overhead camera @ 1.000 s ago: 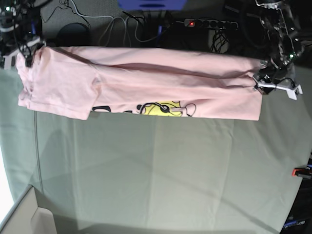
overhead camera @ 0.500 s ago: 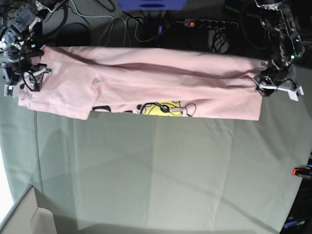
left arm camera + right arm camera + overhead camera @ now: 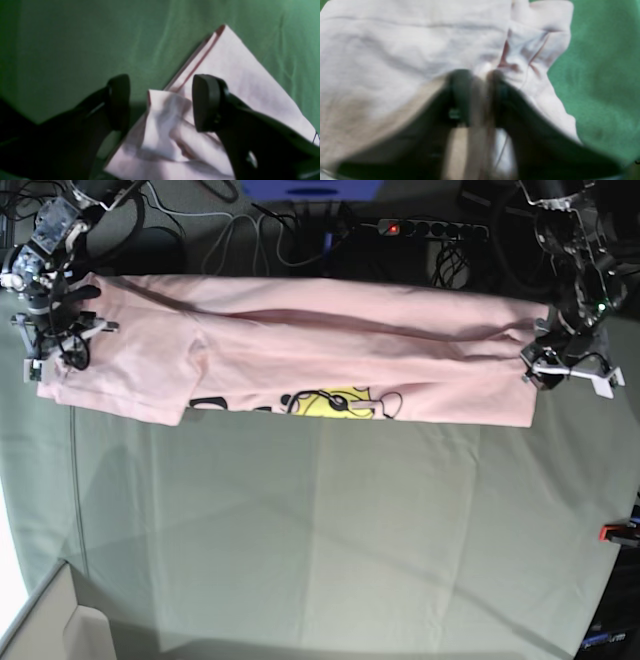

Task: Layout the t-shirt on the table in an organized manner, then fold the t-shirt properly
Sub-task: 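Hold the folded shirt's ends with both grippers and adjust the grasp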

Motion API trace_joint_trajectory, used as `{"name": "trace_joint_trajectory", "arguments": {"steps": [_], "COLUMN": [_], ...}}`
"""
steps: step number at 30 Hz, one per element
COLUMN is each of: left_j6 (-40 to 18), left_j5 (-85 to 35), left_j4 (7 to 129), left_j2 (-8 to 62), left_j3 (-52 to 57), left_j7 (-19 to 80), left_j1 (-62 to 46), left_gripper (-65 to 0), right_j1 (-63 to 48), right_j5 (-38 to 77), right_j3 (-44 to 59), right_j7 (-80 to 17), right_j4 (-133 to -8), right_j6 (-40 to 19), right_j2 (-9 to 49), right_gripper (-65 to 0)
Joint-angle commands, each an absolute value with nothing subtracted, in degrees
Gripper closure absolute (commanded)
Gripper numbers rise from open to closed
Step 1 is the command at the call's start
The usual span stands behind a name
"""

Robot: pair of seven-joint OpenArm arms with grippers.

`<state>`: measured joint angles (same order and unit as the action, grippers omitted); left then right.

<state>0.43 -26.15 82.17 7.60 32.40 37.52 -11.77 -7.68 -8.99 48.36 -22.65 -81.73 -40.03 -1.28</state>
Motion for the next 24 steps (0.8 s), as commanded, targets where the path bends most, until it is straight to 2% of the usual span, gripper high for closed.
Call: {"name": "trace_joint_trajectory", "arguments": {"steps": [1,19,21,24], "left_j6": [0.2,0.2,0.2,0.1], "left_j5": [-26.4,-26.2,-26.2,-26.2], "left_j4": [83.0,81.7,80.7,80.5], "left_j2": [8.2,8.2,8.2,8.2], "left_j3": [32.6,32.5,32.5,32.4], "left_j7": [36.6,37.1,37.1,37.1], "left_j1": [-11.6,-8.1,-8.1,-8.3], "left_gripper": [-37.8,-38.1,-40.0,-47.1], "right_j1": [-8.1,-12.1,-12.2,-12.3], "right_j5": [-8.4,-8.3,-8.3,-8.3], "right_j3": [48.7,48.5,48.4,48.4], "right_j7": [-21.3,-21.3,-21.1,-21.1], "right_j4": [-82.7,-83.8,-83.9,-84.1], "right_j6": [-40.0,-40.0,-40.0,-40.0], "right_j2": [-0.5,-0.1,-0.1,0.0], "right_gripper": [0.0,0.0,0.0,0.0]}}
